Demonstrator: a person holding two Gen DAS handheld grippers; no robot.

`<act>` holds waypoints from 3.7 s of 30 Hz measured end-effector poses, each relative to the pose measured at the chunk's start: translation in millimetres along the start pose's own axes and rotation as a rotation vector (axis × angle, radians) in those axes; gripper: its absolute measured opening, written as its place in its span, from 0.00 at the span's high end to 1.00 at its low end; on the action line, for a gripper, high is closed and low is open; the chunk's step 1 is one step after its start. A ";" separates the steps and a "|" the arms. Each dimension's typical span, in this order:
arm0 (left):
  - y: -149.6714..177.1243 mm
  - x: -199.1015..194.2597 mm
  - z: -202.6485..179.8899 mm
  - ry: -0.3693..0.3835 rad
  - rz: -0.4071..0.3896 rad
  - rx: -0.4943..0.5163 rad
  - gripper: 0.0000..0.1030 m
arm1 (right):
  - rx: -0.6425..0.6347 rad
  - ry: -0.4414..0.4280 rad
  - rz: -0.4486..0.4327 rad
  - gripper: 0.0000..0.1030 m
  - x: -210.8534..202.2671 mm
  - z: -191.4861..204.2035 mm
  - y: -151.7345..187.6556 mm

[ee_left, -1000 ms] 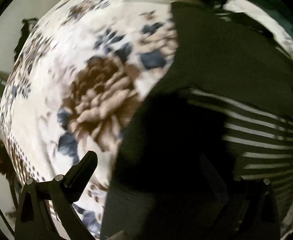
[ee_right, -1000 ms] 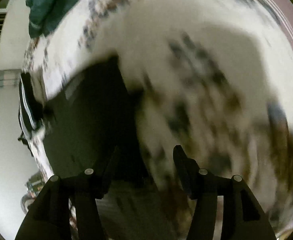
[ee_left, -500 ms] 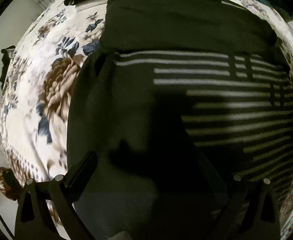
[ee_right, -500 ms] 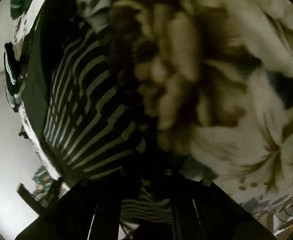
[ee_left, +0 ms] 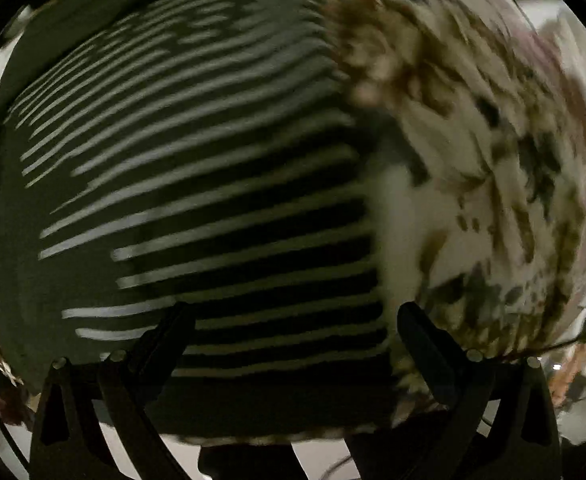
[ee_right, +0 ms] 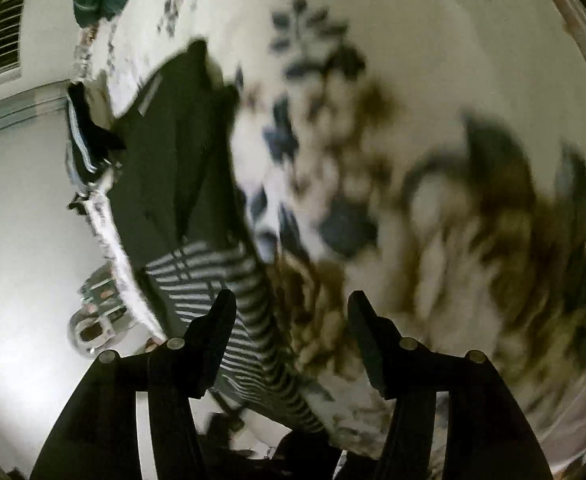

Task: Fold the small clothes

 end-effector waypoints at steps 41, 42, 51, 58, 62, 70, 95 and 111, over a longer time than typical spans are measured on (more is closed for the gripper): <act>55.7 -133.9 110.9 0.200 -0.287 -0.267 0.93 | -0.209 0.225 -0.105 0.94 35.2 226.1 -150.6; 56.1 -140.7 122.2 0.210 -0.303 -0.291 0.93 | -0.231 0.244 -0.109 0.94 31.3 241.7 -144.3; 91.8 -199.0 241.1 0.301 -0.430 -0.478 0.93 | -0.326 0.393 -0.144 0.94 65.1 434.1 -88.5; 130.6 -184.1 339.0 0.366 -0.452 -0.628 0.93 | -0.398 0.524 -0.144 0.94 177.5 573.1 -66.8; 144.4 -145.4 394.4 0.408 -0.427 -0.719 0.95 | -0.403 0.638 -0.160 0.94 267.5 616.5 -67.5; 178.2 -79.8 461.5 0.474 -0.307 -0.857 0.84 | -0.320 0.313 -0.014 0.55 322.9 606.8 -48.2; 140.8 -106.7 411.5 0.249 -0.300 -0.689 0.48 | -0.065 -0.088 0.161 0.49 261.6 315.7 222.3; 169.0 -95.2 435.1 0.159 -0.196 -0.650 0.48 | -0.110 0.149 0.245 0.49 303.3 227.7 312.2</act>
Point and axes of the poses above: each gripper's, at about its wrist camera, not at the fingertips, and x roughly the way its jaws point, z to its left, y to its underside, the point moved 1 cm from there along x, roughly the way its jaws point, and after that the axes turned 8 degrees about y, right-handed, at the moved point
